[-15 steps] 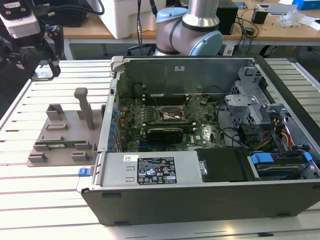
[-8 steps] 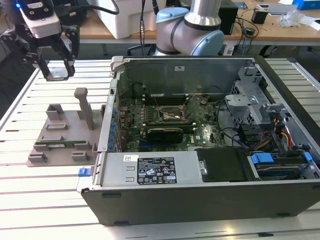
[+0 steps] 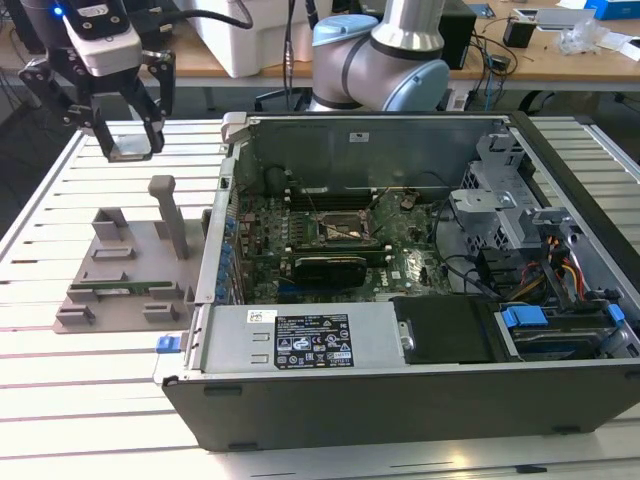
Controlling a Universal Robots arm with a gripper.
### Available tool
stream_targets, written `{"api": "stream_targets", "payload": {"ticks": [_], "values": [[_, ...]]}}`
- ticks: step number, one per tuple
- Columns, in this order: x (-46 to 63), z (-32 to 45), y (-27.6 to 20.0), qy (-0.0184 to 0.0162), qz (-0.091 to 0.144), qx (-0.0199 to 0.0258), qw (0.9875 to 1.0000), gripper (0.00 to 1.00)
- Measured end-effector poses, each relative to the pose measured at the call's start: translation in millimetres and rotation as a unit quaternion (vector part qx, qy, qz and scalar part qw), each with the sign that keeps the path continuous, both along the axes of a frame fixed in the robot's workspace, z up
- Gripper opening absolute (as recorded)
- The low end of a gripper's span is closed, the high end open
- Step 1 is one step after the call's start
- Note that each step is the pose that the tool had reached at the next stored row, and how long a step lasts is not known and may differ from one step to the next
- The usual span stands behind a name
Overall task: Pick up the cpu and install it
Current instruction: 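Pick up the cpu and move it towards the insertion slot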
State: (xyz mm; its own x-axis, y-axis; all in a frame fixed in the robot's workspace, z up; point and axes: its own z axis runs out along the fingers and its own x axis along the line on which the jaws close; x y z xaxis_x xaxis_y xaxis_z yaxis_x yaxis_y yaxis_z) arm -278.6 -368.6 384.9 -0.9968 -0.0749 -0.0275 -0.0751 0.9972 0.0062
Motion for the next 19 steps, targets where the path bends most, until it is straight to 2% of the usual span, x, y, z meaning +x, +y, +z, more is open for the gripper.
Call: {"api": "stream_targets", "payload": {"ticks": [3,6,10,15,19], "values": [[6.7,0.0,0.0,0.0,0.0,0.0,1.0,0.55],[21.2,-0.2,0.2,0.0001,0.0,0.0,1.0,0.55],[28.9,-0.4,0.3,0.0,0.0,0.0,1.0,0.55],[43.9,-1.0,1.0,0.0001,0.0,0.0,1.0,0.55],[59.9,-1.3,2.6,0.0002,0.0,-0.0002,1.0,0.55]]}}
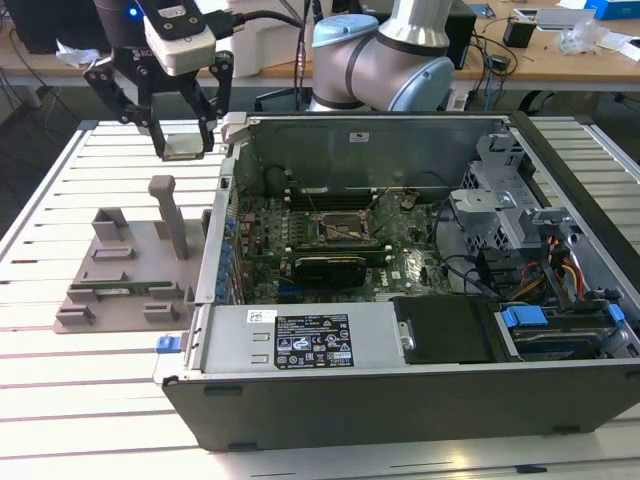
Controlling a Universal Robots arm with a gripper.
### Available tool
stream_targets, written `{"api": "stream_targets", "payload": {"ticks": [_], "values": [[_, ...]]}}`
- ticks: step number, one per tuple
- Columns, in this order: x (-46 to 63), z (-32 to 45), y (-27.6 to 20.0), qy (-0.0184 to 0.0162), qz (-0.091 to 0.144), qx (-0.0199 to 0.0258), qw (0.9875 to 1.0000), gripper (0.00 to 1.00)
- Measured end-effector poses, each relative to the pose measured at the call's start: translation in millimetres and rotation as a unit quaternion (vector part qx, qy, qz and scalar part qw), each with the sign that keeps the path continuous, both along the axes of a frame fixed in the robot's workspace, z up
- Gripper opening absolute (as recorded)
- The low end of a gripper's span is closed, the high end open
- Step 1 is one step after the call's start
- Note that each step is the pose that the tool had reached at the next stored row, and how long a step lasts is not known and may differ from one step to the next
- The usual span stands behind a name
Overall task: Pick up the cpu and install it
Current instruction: 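Pick up the cpu and move it towards the insertion slot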
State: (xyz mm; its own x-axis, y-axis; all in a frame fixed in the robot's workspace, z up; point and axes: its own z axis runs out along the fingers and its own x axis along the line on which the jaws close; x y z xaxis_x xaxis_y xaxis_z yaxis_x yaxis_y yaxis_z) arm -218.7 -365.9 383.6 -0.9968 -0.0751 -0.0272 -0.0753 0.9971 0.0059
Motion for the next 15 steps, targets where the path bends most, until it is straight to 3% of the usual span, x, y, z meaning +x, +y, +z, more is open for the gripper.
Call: {"api": "stream_targets", "payload": {"ticks": [15], "values": [[53.7,-2.2,2.9,0.0007,0.0,0.0,1.0,0.55]]}}
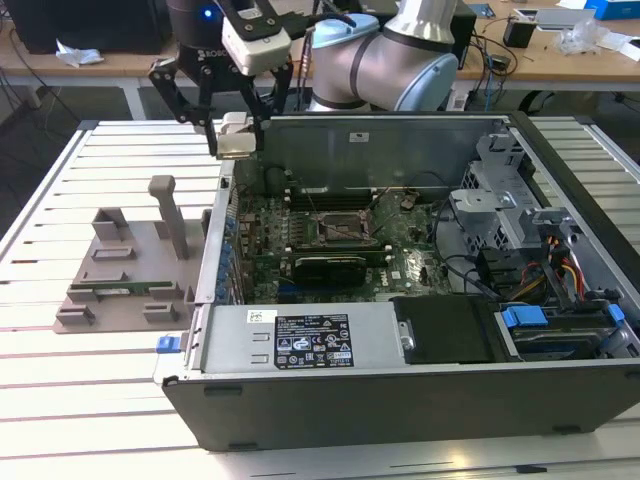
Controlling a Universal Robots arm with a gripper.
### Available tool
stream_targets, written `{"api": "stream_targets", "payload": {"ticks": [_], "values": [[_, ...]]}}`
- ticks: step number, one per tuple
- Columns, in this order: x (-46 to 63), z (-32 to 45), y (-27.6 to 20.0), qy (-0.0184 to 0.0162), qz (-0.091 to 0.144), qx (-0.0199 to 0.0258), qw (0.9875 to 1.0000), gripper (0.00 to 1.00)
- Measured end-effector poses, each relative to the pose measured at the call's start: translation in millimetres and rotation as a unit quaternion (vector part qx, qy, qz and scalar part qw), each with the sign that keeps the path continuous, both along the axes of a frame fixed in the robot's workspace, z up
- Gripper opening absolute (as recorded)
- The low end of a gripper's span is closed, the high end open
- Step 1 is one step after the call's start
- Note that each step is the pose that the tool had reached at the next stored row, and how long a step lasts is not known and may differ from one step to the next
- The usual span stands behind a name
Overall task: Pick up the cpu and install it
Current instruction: 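Pick up the cpu and move it towards the insertion slot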
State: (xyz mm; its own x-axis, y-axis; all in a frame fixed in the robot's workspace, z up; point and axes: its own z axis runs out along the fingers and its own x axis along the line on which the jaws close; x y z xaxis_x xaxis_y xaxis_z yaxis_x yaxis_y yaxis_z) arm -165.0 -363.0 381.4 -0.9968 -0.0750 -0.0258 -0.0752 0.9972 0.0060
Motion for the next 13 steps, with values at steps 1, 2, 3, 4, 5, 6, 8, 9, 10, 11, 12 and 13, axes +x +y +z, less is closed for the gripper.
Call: {"api": "stream_targets", "payload": {"ticks": [1,2,3,4,5,6,8,9,10,11,12,13], "values": [[3.8,-0.3,0.1,0.0,0.0,0.0,1.0,0.55],[5.8,-0.5,0.1,0.0,0.0,0.0,1.0,0.55],[7.4,-0.7,0.2,0.0,0.0,0.0,1.0,0.55],[11.5,-1.1,0.3,0.0,0.0,0.0,1.0,0.55],[14.6,-1.4,0.3,0.0,0.0,0.0,1.0,0.55],[17.9,-1.7,0.4,0.0,0.0,0.0,1.0,0.55],[24.3,-2.5,0.6,0.0001,0.0,0.0,1.0,0.55],[29.3,-3.2,0.7,0.0001,0.0,0.0,1.0,0.55],[32.3,-3.7,0.8,0.0001,0.0,0.0,1.0,0.55],[36.2,-4.3,0.9,0.0001,0.0,0.0,1.0,0.55],[39.4,-4.8,1.0,0.0,0.0,0.0,1.0,0.55],[42.4,-5.2,1.1,0.0001,0.0,0.0,1.0,0.55]]}}
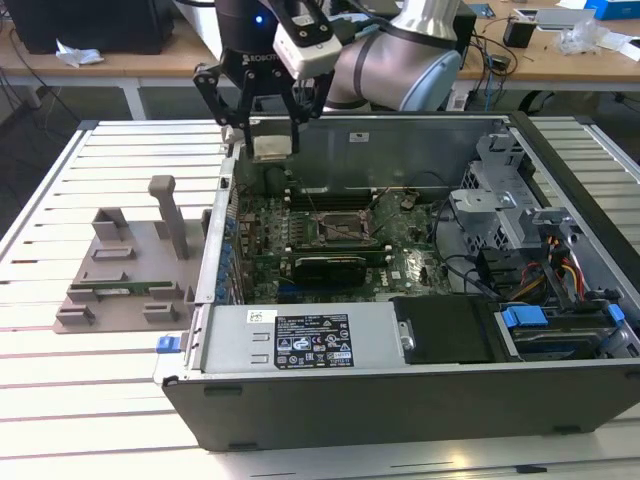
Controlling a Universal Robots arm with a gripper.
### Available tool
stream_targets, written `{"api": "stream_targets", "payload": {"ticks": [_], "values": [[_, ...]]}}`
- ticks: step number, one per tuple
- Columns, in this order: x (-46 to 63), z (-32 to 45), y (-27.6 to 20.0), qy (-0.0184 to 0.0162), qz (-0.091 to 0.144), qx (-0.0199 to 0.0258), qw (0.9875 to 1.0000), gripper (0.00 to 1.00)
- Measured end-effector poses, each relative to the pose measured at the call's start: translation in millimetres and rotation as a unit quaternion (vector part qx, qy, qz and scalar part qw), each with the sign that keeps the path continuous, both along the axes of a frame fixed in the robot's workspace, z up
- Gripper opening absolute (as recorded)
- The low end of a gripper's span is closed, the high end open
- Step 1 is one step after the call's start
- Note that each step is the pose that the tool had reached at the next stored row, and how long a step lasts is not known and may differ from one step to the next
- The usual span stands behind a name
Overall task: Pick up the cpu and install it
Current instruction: 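Pick up the cpu and move it towards the insertion slot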
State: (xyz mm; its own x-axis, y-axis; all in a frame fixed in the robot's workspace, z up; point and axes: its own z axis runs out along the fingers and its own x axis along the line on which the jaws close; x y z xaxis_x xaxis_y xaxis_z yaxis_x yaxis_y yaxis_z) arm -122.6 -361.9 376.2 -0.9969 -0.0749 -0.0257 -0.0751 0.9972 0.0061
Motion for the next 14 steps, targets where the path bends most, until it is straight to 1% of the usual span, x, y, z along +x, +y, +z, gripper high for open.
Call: {"api": "stream_targets", "payload": {"ticks": [4,7,8,10,14], "values": [[11.1,-2.6,0.8,0.0001,0.0,0.0,1.0,0.55],[15.8,-5.1,1.2,0.0003,0.0,-0.0001,1.0,0.55],[18.6,-6.9,1.5,0.0004,0.0,-0.0001,1.0,0.55],[20.7,-9.1,1.9,0.0006,0.0,-0.0001,1.0,0.55],[25.7,-16.1,3.1,0.0008,0.0,-0.0005,1.0,0.55]]}}
